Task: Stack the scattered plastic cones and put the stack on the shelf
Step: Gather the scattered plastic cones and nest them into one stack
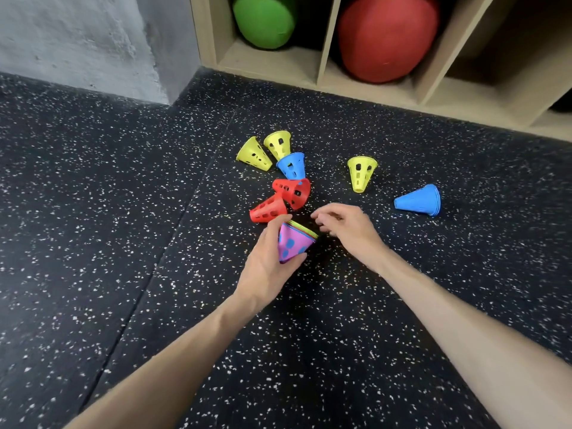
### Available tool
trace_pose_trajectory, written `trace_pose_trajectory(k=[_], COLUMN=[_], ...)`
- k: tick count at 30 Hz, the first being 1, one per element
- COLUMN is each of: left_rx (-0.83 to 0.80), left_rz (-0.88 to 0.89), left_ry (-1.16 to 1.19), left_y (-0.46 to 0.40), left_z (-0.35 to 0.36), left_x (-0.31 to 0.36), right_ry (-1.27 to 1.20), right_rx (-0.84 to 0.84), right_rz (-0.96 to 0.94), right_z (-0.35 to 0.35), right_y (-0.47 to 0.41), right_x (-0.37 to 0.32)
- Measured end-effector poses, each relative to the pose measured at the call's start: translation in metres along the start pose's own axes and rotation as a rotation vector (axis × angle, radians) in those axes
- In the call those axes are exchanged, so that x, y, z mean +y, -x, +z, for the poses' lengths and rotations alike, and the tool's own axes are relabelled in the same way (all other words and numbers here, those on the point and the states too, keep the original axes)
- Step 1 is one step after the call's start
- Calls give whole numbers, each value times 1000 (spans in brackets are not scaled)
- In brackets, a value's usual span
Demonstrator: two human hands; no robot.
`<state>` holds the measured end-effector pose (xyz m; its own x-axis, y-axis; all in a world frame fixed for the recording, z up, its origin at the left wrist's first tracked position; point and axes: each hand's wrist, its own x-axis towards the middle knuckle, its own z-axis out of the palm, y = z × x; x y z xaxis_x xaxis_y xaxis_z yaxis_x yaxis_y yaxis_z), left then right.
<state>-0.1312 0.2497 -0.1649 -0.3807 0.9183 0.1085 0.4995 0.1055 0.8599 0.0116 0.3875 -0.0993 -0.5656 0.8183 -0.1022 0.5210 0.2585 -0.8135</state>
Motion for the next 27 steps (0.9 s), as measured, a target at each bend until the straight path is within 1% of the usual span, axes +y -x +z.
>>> trace_pose_trajectory(k=[2,4,9,11,13,15,19,21,24,27], left_rx=[2,27,117,149,154,155,159,159,160,163], left_rz=[-8,-13,-67,-62,-30,-24,-35,-36,-36,-31], left_ry=[-12,-36,-58,-100,-163,-173,-163,-156,-156,-161], left_y=[1,0,3,3,1,0,1,1,1,1], left_z=[3,6,9,12,13,13,12,12,12,12], left_x=[-2,-5,-11,-9,-6,-5,-6,-6,-6,-5], right_ry=[40,55,22,-6,-4,12,94,126,120,34], right_rx=[86,114,-15,-36,-51,-77,-125,-32,196,347], right_rz=[3,23,67,53,11,-16,2,-1,-11,6], right_z=[-11,-19,-12,0,12,24,42,45,42,33], right_y=[-8,-16,-32,-40,-49,-56,-67,-68,-62,-54], right_x=[4,9,14,10,3,-7,-21,-22,-19,-12])
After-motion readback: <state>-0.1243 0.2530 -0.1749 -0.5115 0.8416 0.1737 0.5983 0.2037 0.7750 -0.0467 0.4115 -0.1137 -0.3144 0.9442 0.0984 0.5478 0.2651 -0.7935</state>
